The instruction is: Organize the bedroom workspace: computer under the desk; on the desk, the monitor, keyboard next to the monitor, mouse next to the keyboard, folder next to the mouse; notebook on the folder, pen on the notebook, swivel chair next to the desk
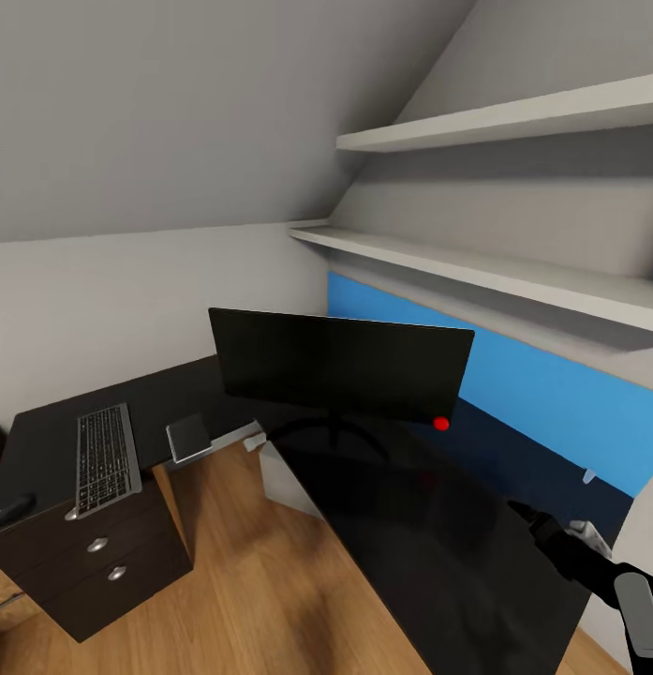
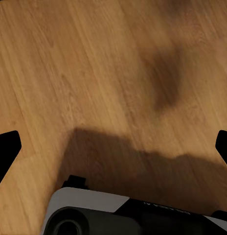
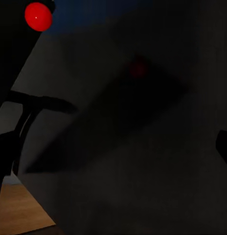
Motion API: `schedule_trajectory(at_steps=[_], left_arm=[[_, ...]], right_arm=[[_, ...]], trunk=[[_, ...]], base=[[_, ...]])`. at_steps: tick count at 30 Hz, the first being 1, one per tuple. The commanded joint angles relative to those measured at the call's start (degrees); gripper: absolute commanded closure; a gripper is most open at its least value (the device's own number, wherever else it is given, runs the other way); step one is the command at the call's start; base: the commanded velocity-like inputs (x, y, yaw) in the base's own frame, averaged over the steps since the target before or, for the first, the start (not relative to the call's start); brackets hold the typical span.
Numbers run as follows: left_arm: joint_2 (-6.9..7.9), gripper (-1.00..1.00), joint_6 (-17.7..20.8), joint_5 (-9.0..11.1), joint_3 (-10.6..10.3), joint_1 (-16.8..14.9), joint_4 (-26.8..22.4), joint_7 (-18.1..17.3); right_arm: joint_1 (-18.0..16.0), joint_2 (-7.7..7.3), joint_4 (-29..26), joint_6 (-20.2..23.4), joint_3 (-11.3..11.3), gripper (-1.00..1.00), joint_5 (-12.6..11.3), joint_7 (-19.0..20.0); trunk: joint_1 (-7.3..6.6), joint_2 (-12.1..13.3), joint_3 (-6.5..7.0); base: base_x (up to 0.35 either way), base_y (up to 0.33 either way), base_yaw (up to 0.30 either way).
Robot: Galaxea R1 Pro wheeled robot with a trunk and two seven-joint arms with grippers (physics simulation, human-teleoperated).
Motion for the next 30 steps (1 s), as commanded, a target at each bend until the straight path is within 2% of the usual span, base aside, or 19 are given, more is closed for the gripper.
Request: schedule_trajectory(at_steps=[1,7,18,24,30], left_arm=[[0.06,-1.0,-0.2,0.3,-0.49,-0.05,-0.05,0.44],[0.06,-1.0,-0.2,0.3,-0.49,-0.05,-0.05,0.45],[0.06,-1.0,-0.19,0.3,-0.49,-0.05,-0.05,0.48],[0.06,-1.0,-0.22,0.3,-0.49,-0.05,-0.05,0.45],[0.06,-1.0,-0.26,0.3,-0.49,-0.05,-0.05,0.44]], right_arm=[[-0.07,0.03,-0.02,0.33,-0.17,-1.0,0.14,0.28],[-0.07,0.08,-0.03,0.31,-0.2,-1.0,0.1,0.25],[-0.07,0.01,-0.11,0.35,-0.21,-1.0,0.1,0.25],[-0.07,0.01,-0.08,0.32,-0.23,-1.0,0.1,0.25],[-0.07,0.0,-0.04,0.31,-0.22,-1.0,0.1,0.25]], trunk=[[0.03,-0.12,-0.12],[0.03,-0.12,-0.12],[0.03,-0.12,-0.12],[0.03,-0.12,-0.12],[0.03,-0.12,-0.12]], base=[[0.001,0.001,0.0],[0.004,0.0,0.0],[0.12,0.0,-0.004],[0.011,0.074,-0.168],[0.063,0.259,-0.238]])
